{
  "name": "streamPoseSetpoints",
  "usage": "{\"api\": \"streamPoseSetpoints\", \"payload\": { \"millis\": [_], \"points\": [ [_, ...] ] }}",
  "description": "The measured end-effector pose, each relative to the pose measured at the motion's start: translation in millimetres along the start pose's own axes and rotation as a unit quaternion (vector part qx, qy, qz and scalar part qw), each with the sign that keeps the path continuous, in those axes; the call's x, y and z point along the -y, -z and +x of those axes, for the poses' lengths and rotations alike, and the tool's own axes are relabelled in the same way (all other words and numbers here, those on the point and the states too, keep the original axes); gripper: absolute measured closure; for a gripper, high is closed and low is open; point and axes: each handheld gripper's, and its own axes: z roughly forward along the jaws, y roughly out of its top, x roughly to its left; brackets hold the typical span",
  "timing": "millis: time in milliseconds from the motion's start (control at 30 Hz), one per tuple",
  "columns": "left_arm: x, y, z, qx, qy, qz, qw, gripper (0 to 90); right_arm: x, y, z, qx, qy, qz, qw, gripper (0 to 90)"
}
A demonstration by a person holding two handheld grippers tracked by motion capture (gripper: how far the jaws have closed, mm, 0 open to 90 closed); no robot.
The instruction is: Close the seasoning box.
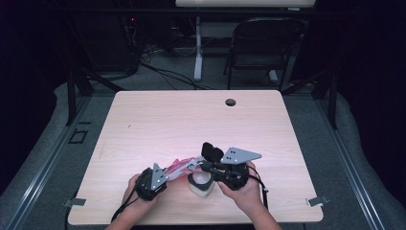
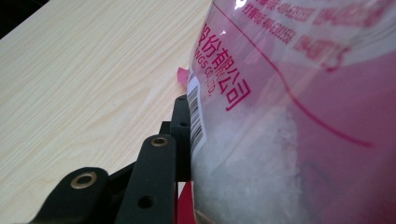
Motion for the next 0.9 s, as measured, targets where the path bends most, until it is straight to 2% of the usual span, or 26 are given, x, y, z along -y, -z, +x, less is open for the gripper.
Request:
{"api": "streamPoseSetpoints", "payload": {
  "millis": [33, 167, 233, 467, 767, 900],
  "points": [
    [0.2, -0.1, 0.2, 0.001, 0.001, 0.0, 1.0, 72.9, 0.0, 0.2, -0.6, -0.001, -0.001, -0.001, 1.0, 83.1],
    [0.9, -0.7, 0.6, 0.002, 0.005, -0.003, 1.0, 73.0, 0.5, -0.2, -1.0, -0.001, -0.006, -0.004, 1.0, 80.1],
    [1.0, -0.7, 1.2, 0.003, 0.007, -0.004, 1.0, 73.2, 0.7, -0.1, -1.5, -0.001, -0.007, -0.005, 1.0, 73.6],
    [2.7, 1.0, 4.6, 0.002, 0.016, -0.015, 0.9998, 73.5, 1.1, 0.8, -2.2, 0.005, -0.01, -0.013, 0.9999, 62.7],
    [2.9, 4.5, 9.4, 0.006, 0.027, -0.023, 0.9993, 73.8, 2.7, 1.0, -4.0, 0.012, -0.012, -0.009, 0.9998, 58.1],
    [4.5, 6.5, 14.8, 0.006, 0.043, -0.027, 0.9987, 74.0, 2.9, 2.7, -5.3, 0.017, -0.015, -0.013, 0.9997, 54.8]
  ]
}}
